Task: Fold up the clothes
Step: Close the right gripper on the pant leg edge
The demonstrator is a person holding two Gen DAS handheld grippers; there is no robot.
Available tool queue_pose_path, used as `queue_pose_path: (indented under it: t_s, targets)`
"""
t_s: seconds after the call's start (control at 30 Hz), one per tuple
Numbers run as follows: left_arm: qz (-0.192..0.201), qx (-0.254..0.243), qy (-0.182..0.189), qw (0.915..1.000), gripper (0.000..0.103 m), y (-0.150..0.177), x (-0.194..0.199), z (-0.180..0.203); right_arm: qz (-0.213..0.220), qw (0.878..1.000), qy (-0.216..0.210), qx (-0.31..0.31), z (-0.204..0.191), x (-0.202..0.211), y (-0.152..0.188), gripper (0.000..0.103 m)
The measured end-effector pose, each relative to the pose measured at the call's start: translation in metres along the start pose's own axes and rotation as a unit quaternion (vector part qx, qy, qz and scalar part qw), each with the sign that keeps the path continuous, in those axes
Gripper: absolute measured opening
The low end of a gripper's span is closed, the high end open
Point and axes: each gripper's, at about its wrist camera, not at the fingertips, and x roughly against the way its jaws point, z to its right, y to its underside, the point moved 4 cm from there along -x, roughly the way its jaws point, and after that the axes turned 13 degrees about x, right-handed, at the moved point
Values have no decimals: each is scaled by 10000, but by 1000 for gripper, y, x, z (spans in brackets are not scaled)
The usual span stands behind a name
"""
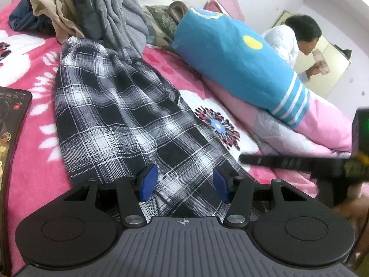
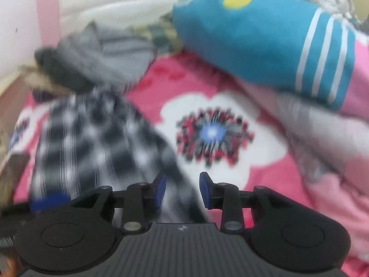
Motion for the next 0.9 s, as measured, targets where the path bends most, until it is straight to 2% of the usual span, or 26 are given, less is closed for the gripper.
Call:
queue_pose_path:
  t_s: [0.13, 0.4, 0.47, 0.6, 0.8, 0.9]
  targets:
    - [22, -62, -20, 10000, 53, 0, -1, 1, -307, 9986, 112, 411, -18, -10, 24, 31]
    - [20, -87, -20, 10000, 53, 0, -1, 1, -336, 9946, 355, 915, -33, -5, 38, 1]
    - [14, -75, -11, 10000, 53, -1, -2, 1, -259, 9934, 543, 977, -33, -3, 36, 0]
    - [10, -59, 1, 10000, 53, -2, -2, 0, 55, 9940, 840, 695, -23, 10, 28, 0]
    - [12, -87, 1, 10000, 53, -3, -2, 0, -185, 9932, 1022, 529, -14, -14, 38, 0]
    - [33, -145, 2, 9999, 53, -3, -3, 1, -253, 9945, 1001, 164, -7, -22, 43, 0]
